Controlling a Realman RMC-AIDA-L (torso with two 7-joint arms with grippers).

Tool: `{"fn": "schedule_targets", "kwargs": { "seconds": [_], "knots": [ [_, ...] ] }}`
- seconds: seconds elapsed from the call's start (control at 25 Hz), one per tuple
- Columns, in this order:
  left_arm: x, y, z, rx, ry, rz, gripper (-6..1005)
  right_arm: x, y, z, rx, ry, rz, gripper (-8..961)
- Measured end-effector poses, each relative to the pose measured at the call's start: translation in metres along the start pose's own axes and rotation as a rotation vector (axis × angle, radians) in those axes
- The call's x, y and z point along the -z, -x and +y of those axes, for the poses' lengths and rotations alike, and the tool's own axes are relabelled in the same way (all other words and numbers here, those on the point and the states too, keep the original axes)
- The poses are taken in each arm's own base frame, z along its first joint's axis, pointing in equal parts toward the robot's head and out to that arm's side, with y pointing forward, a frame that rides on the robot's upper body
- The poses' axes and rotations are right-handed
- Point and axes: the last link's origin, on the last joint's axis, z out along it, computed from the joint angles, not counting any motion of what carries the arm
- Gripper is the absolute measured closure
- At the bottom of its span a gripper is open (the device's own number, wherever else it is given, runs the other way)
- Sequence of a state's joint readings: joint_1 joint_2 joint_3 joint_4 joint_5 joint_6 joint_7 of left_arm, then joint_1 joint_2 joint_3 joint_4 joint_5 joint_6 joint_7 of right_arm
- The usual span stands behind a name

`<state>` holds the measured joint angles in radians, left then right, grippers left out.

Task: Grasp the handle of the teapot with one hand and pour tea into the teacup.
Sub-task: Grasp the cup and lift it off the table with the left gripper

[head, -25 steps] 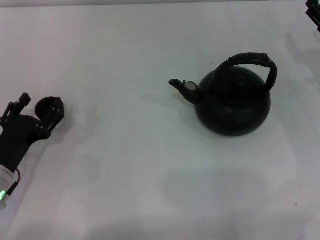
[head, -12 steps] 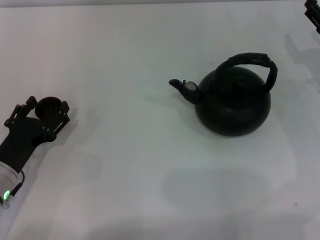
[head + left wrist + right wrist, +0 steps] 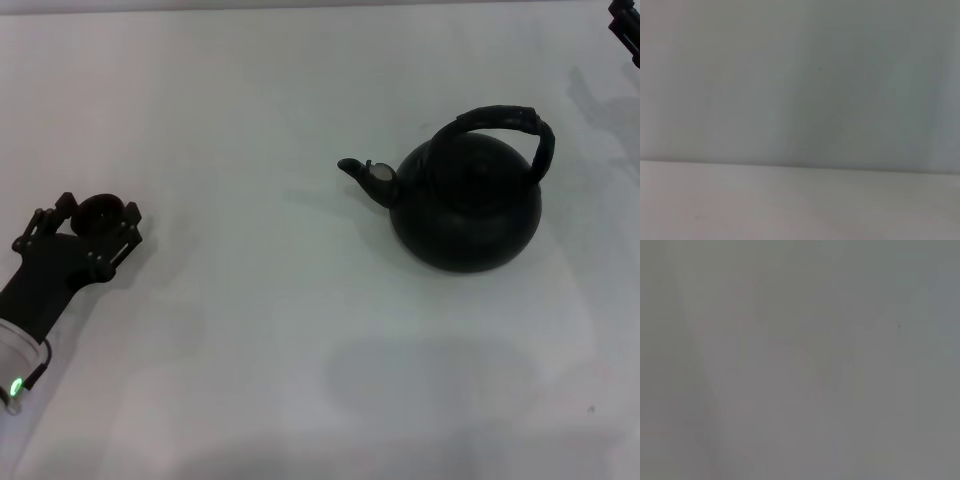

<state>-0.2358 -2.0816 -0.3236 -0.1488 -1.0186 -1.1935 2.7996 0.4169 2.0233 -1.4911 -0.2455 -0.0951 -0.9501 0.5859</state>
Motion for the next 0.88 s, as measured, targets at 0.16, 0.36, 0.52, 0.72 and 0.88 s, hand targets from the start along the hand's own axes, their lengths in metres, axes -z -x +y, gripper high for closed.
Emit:
{"fn": "schedule_targets", "kwargs": {
  "seconds": [0.16,0.36,0.52,0.72,0.88],
  "knots": [
    [-0.0005,-0.0013,0.001,0.001,0.004,0.008,137,0.0004,-0.0001,-0.0002,0.0,0.0,0.0,120],
    [-0.0007,-0.0016,0.0016,0.004,0.005,0.011,138,0.0005,-0.0002,-0.0006,-0.001,-0.002,0.0,120],
    [-0.0006,-0.0014,0.0018,0.005,0.005,0.011,138,0.0005,0.0,-0.0009,-0.001,-0.004,0.0,120],
    [-0.0002,-0.0006,0.0014,0.006,0.001,0.006,138,0.0005,0.0005,-0.0017,0.0,-0.006,-0.002,120],
    [-0.0002,-0.0004,0.0011,0.006,0.0,0.005,137,0.0005,0.0007,-0.002,0.002,-0.007,-0.002,121]
  ]
}}
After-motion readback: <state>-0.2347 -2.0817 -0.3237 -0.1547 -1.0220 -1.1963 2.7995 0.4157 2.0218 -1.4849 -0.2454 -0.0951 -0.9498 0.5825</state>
